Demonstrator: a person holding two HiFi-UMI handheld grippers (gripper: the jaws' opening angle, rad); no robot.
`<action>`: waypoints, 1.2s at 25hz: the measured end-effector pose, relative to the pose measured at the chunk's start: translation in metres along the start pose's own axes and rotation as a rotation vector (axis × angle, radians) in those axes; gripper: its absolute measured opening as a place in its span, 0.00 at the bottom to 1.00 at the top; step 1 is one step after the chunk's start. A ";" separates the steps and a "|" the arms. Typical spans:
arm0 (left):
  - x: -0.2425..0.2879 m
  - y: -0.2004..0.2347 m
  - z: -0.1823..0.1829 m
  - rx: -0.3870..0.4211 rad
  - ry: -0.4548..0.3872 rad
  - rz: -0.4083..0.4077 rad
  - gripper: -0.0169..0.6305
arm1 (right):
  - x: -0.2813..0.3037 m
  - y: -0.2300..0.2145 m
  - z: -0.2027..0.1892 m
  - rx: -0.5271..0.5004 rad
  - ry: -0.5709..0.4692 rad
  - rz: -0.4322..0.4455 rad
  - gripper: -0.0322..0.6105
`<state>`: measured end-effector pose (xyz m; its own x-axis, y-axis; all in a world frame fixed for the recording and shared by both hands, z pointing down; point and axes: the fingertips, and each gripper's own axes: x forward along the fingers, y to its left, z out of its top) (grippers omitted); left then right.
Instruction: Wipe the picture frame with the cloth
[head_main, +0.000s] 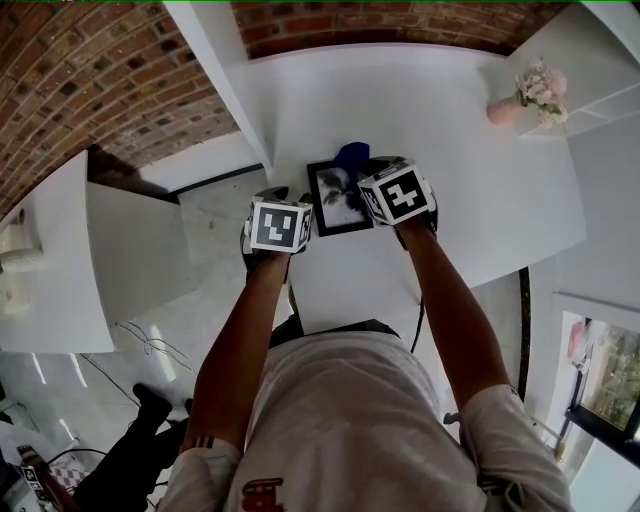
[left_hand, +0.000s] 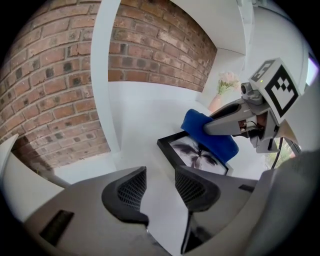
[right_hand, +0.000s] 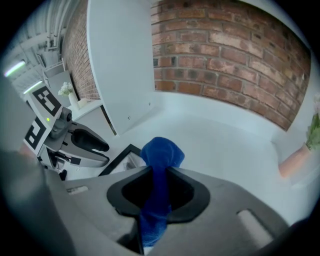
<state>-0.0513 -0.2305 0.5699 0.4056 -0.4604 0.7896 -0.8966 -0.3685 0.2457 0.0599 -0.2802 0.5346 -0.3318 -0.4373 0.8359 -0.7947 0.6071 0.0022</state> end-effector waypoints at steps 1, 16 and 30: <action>0.000 -0.001 0.001 0.001 -0.003 -0.002 0.30 | -0.002 0.001 0.000 0.002 -0.005 0.001 0.17; 0.001 -0.012 0.006 0.023 -0.004 -0.038 0.30 | -0.004 0.084 0.010 -0.009 -0.021 0.151 0.17; 0.001 -0.012 0.006 0.014 -0.022 -0.044 0.30 | 0.001 0.061 -0.015 -0.075 0.041 0.084 0.17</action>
<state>-0.0390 -0.2315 0.5647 0.4484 -0.4609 0.7659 -0.8753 -0.4001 0.2716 0.0185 -0.2336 0.5438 -0.3729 -0.3565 0.8566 -0.7244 0.6888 -0.0287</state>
